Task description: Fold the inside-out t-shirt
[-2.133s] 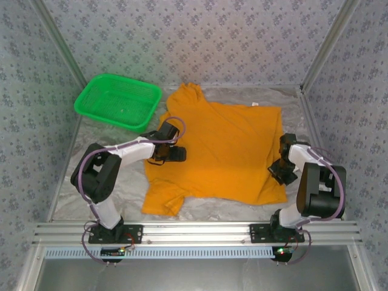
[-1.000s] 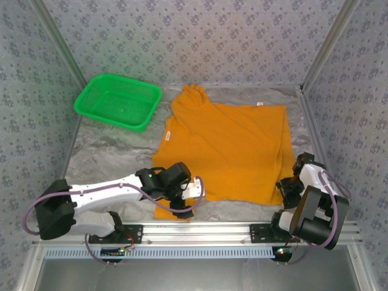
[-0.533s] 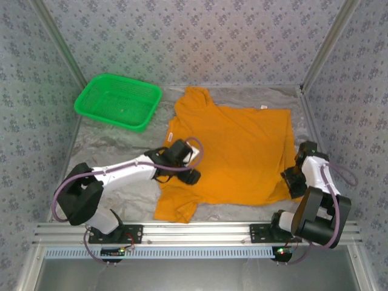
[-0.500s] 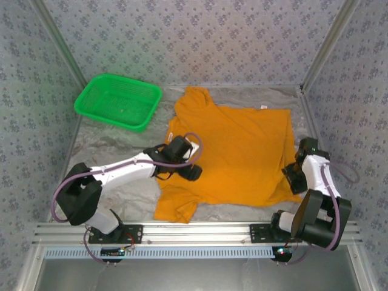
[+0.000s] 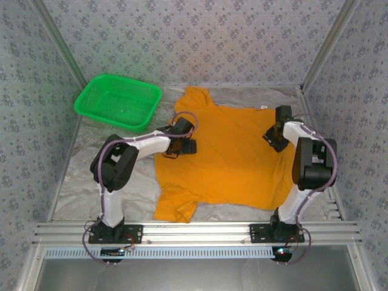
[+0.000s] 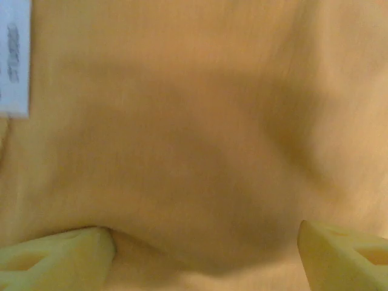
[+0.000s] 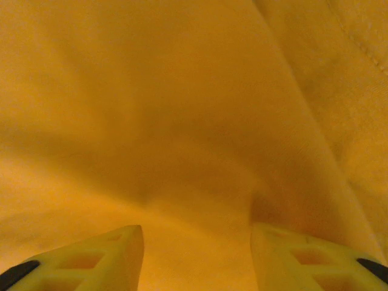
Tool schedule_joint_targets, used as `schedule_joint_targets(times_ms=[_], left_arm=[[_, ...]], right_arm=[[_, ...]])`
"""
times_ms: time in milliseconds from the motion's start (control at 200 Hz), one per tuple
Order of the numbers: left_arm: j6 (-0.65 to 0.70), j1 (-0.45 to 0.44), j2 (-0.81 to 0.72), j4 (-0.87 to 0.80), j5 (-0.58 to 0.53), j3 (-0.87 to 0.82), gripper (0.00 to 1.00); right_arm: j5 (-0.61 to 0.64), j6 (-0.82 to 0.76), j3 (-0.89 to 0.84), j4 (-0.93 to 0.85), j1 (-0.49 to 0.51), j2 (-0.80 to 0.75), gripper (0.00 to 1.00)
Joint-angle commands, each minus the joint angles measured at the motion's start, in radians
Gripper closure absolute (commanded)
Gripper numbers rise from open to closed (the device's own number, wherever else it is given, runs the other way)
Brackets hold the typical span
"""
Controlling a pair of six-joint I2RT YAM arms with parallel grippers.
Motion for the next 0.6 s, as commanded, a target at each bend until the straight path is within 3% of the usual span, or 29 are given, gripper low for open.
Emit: schedule_joint_targets(times_ms=[0, 120, 245, 330, 420, 595], left_arm=[[-0.037, 0.022, 0.119, -0.007, -0.009, 0.159, 0.18], [-0.012, 0.043, 0.285, -0.086, 0.012, 0.364, 0.18], [0.090, 0.048, 0.471, -0.256, 0.005, 0.695, 0.18], [0.160, 0.054, 0.592, -0.380, 0.002, 0.920, 0.17], [0.209, 0.068, 0.686, -0.409, 0.083, 1.094, 0.16], [0.300, 0.070, 0.754, -0.308, 0.145, 1.216, 0.16]], right_arm=[[-0.030, 0.030, -0.026, -0.029, -0.037, 0.021, 0.51], [-0.024, 0.076, -0.104, -0.115, -0.054, 0.004, 0.54], [-0.070, 0.129, -0.219, -0.160, 0.005, -0.058, 0.54], [-0.051, 0.197, -0.267, -0.242, 0.112, -0.149, 0.54], [-0.061, 0.292, -0.319, -0.239, 0.247, -0.267, 0.54], [-0.132, 0.416, -0.291, -0.181, 0.545, -0.286, 0.54]])
